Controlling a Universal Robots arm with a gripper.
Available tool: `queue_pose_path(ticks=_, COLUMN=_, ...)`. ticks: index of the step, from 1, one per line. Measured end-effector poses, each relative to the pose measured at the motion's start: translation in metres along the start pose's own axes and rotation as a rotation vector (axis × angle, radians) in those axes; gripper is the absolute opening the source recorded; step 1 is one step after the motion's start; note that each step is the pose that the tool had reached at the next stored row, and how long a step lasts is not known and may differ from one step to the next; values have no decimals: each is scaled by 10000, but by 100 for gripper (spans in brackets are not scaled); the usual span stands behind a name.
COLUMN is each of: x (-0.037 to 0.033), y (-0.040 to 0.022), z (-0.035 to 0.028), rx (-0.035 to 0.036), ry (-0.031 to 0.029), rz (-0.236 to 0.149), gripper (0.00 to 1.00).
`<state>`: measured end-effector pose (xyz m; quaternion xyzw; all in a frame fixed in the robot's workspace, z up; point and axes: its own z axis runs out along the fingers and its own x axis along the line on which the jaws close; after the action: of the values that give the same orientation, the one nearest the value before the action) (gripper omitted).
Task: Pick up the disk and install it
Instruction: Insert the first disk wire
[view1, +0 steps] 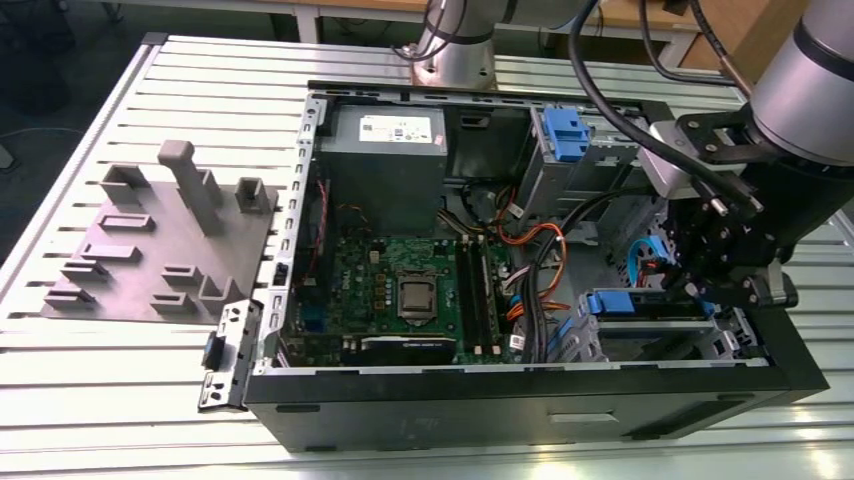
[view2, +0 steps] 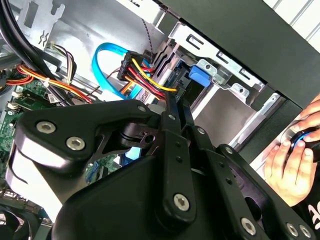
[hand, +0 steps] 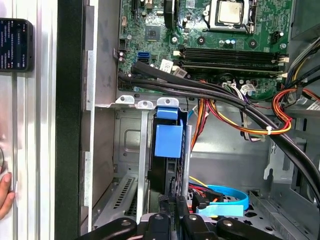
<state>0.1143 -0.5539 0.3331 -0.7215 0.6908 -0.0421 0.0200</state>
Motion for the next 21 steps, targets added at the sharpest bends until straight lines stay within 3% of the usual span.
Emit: queue_pose_path(ticks=21, x=8, y=-5, z=-10, rx=-1, ry=2, rz=40, gripper=16)
